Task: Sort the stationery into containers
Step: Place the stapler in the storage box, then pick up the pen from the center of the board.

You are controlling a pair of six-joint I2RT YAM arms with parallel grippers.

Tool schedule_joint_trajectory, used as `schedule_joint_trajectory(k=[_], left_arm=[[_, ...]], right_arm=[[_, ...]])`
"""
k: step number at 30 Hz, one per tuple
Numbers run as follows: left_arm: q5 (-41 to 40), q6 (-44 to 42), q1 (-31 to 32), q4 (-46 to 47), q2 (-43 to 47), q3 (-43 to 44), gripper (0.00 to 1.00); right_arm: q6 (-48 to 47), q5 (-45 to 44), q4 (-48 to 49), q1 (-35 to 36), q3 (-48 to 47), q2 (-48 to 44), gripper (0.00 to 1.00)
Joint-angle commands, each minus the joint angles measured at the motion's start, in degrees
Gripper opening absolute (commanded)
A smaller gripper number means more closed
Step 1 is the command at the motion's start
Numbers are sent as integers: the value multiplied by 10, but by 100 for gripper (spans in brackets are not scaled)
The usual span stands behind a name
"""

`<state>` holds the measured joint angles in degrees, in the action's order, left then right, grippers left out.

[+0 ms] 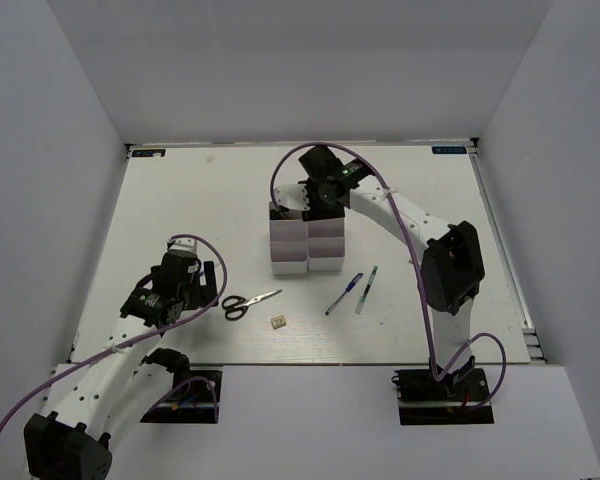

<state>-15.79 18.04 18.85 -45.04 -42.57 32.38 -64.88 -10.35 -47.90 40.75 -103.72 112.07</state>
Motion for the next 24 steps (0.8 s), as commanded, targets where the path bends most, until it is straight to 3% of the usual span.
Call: schedule_joint_trajectory(k=[1,3,5,7,8,9,11,12,13,14,15,16,17,21,24], left_arm=[[4,-3,-3,-1,2,0,99],[3,-3,-2,1,2,-2,99],[5,-3,-3,2,-2,-2,94],[7,-2,-2,6,-11,-3,67],[9,-2,-4,11,-15,-2,48],[9,7,-5,11,-29,-3,18],[26,16,-15,10,-48,4,7],[40,19,-26,9,-54,6,10],[49,30,-37,10,-69,9,20],[71,34,-43,9,-83,15,37],[78,43,-63,10,-92,22,60],[86,51,-69,8,-116,27,68],[91,62,-73,8,-126,35,74],[98,85,-102,26,-179,74,83],[121,5,-102,82,-229,107,80]], right_arm=[[22,1,-13,3,-28,-8,55],[47,9,-26,4,-43,-16,54],[127,8,-27,5,-62,-30,33],[187,8,-14,-3,-55,-61,0],[281,-1,-11,-6,-39,-71,0],[306,1,-27,-16,-13,-100,0],[395,15,-39,-33,47,-125,0],[411,39,-38,-39,103,-168,11],[434,47,-33,-62,133,-184,28],[449,52,-15,-70,165,-200,58],[453,78,5,-78,251,-244,67],[455,84,24,-109,278,-257,73],[457,88,32,-122,322,-278,74],[455,149,68,-207,416,-309,70],[455,199,76,-254,453,-327,68]])
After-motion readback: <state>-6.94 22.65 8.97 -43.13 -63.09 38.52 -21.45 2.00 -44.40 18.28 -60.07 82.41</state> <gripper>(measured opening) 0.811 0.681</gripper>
